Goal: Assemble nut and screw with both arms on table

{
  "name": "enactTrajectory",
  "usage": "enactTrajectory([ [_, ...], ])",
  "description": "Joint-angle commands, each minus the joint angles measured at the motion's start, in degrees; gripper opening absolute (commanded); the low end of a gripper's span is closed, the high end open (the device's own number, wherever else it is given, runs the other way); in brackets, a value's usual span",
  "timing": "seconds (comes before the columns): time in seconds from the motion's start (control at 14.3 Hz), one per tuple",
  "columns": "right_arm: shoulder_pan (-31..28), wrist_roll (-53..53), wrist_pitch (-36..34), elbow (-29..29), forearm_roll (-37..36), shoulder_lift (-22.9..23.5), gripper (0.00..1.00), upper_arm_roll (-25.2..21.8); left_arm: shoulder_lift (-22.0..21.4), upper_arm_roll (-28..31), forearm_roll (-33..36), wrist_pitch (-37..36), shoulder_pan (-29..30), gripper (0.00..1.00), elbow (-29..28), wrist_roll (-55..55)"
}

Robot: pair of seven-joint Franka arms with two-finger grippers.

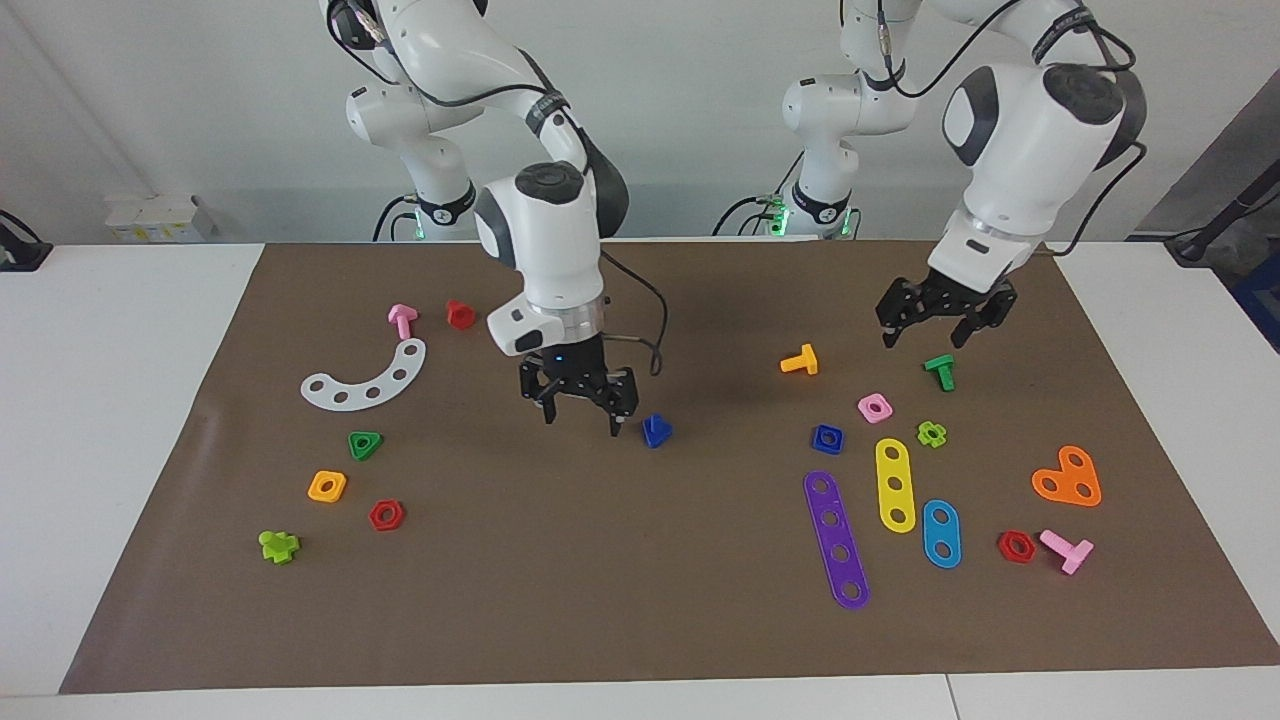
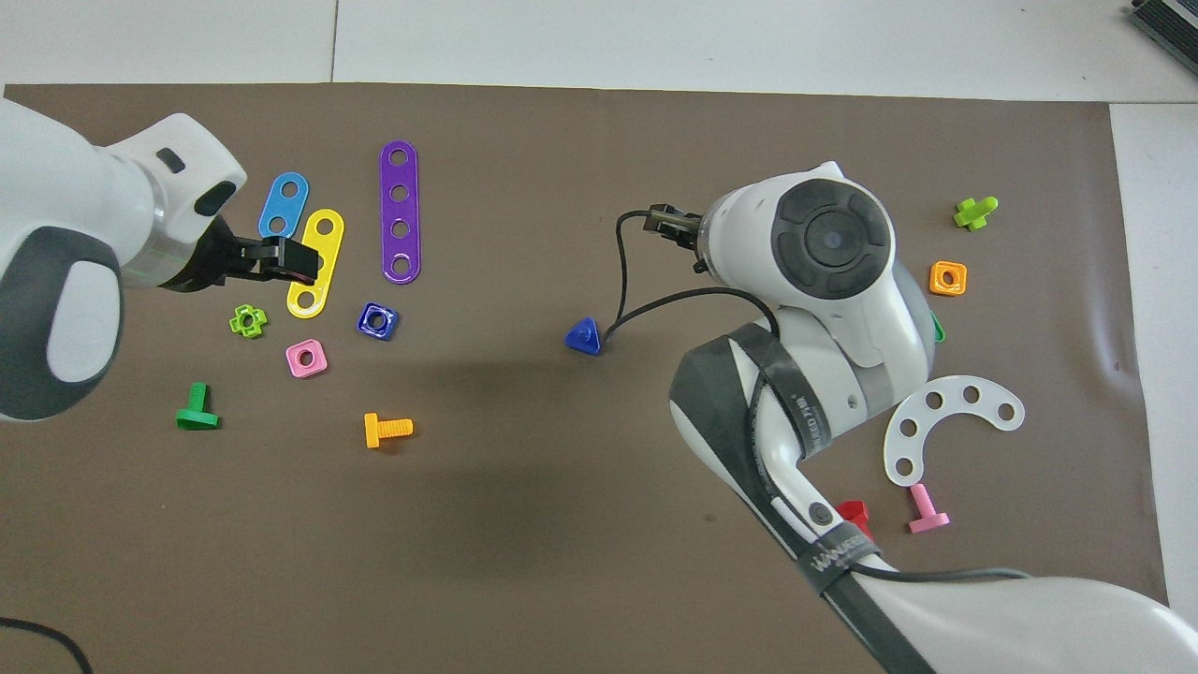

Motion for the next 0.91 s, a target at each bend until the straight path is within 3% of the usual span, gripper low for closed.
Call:
enactTrajectory([
  [0.0,-5.05,-5.76,-6.52,-1.33,0.81,-5.68,1.00,0.97,1.01,0.71,-0.36,7.03,-0.75,0.96,-4.30,0.12],
  [0.21,-11.90,-16.30,-15.41,-1.24,7.22,-11.13,1.00,0.88,5.04,0.71,-0.19,13.55,-1.27,0.94,-7.04,3.18],
  [0.56,-19.03,-28.97,-28.33,0.42,8.90,-17.20,1.00,0.53,10.59,0.71,-0.19,22.59,-2.07,0.91,-10.54,11.53],
  [0.7,-20.79,-34.49,-34.30,4.01,8.90,-16.95,1.00,0.44,10.50,0.71,-0.19,24.72,-2.16,0.90,-13.01,12.51],
  [0.84,-21.24,-34.79,-35.65,4.03,9.08,-16.95,1.00,0.18,10.59,0.71,-0.19,24.47,-2.68,0.88,-13.72,14.26],
])
